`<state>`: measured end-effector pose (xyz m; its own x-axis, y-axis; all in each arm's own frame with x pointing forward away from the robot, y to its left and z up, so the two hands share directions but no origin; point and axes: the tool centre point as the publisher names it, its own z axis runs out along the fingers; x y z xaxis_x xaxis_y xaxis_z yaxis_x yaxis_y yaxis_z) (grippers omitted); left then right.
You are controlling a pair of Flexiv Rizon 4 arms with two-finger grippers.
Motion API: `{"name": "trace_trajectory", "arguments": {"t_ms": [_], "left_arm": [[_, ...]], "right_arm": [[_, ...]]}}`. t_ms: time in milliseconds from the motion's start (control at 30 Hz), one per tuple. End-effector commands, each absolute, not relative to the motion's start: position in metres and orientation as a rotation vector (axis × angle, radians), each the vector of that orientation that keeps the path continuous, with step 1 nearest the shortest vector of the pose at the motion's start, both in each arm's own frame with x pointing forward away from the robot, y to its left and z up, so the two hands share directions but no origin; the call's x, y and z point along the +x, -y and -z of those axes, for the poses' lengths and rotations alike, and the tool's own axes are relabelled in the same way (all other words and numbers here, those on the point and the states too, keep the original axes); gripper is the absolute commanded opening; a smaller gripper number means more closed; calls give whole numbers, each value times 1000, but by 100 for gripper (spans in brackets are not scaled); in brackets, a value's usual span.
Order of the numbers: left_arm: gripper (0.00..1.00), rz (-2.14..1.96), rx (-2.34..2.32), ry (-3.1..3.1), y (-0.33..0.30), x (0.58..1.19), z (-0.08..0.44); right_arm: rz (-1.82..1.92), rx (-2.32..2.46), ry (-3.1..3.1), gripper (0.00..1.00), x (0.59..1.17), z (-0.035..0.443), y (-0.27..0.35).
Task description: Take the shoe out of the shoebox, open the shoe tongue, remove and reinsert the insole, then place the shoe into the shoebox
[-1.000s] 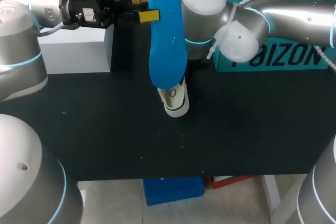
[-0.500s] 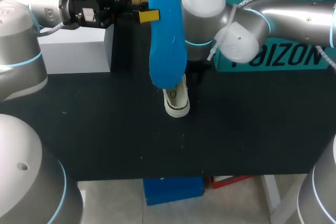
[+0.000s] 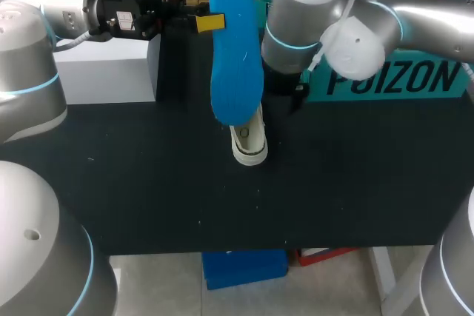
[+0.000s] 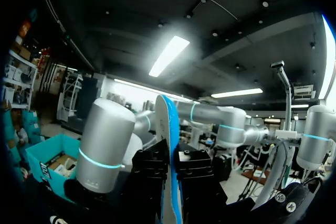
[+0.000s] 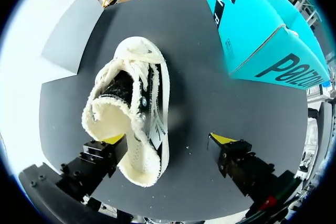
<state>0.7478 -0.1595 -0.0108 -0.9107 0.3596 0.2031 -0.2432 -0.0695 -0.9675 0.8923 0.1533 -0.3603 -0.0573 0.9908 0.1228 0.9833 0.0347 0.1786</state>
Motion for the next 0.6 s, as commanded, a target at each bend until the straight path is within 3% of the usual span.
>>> {"name": "trace_trajectory", "arguments": {"t_ms": [33,600], "left_arm": [[0,-2037,-122,1814,161,747,12],[0,-2037,-122,1814,161,747,12]], "right_arm": [[-494,2136,-2309,100,879,348,-136],[-987,2099,-2471,100,866,301,-132]]}}
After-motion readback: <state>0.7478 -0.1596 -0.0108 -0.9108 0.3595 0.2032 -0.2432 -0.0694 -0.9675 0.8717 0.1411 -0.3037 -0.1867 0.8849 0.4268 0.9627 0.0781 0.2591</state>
